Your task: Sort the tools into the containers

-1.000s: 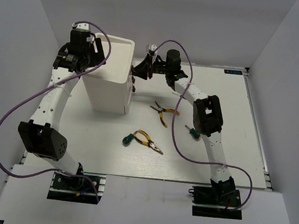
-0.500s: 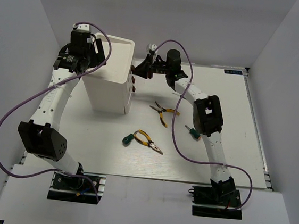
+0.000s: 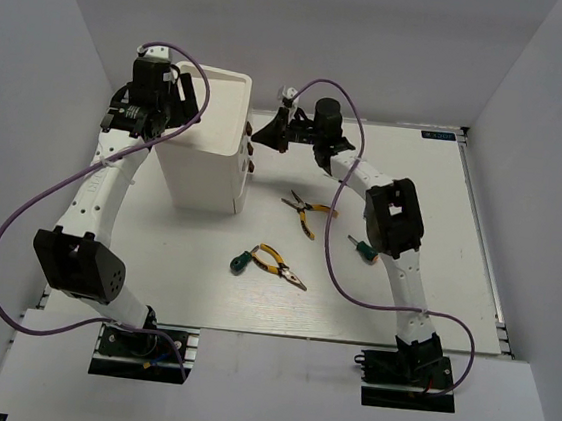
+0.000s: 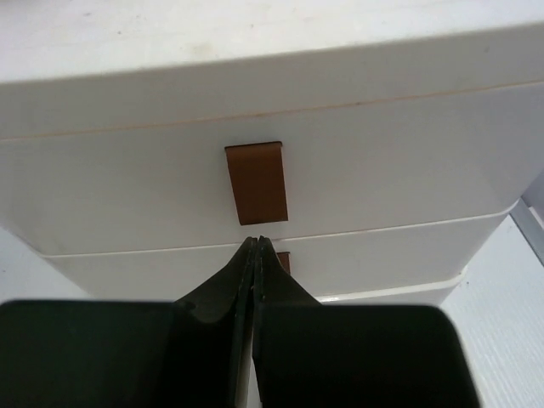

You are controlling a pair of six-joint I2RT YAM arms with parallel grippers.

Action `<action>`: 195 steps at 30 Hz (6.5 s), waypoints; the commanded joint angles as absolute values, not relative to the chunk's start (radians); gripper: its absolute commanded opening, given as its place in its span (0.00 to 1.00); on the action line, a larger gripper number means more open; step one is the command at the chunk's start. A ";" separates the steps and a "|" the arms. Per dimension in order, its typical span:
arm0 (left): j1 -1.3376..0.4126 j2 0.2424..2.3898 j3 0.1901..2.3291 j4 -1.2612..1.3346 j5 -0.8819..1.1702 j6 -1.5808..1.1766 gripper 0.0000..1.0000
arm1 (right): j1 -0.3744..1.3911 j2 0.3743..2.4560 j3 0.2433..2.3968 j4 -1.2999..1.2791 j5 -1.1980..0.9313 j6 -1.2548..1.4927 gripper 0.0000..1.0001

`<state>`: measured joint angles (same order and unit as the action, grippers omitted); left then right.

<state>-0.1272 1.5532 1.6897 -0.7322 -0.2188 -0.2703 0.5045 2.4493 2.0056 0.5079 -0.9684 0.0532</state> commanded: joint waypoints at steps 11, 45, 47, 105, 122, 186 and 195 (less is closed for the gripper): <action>-0.123 1.508 1.671 -0.723 -0.193 -0.268 0.89 | 0.483 2.353 2.006 0.569 -0.916 0.048 0.54; -0.123 1.489 1.652 -0.732 -0.184 -0.268 0.89 | 0.523 2.459 2.122 0.500 -0.968 0.008 0.60; -0.123 1.489 1.643 -0.732 -0.184 -0.268 0.89 | 0.522 2.459 2.122 0.500 -0.974 0.009 0.56; -0.123 1.499 1.615 -0.654 -0.111 -0.247 0.89 | 0.287 2.089 1.591 0.457 -1.026 -0.141 0.60; -0.143 1.425 1.701 -0.586 0.173 -0.161 0.00 | 0.222 2.026 1.883 -0.485 -0.439 -0.299 0.00; -0.563 1.350 1.529 -0.670 0.002 -0.278 0.34 | 0.333 2.072 2.259 -0.405 -0.828 0.072 0.00; -0.563 1.210 1.421 -0.718 -0.074 -0.362 0.46 | 0.477 2.158 2.206 -0.155 -0.657 0.370 0.00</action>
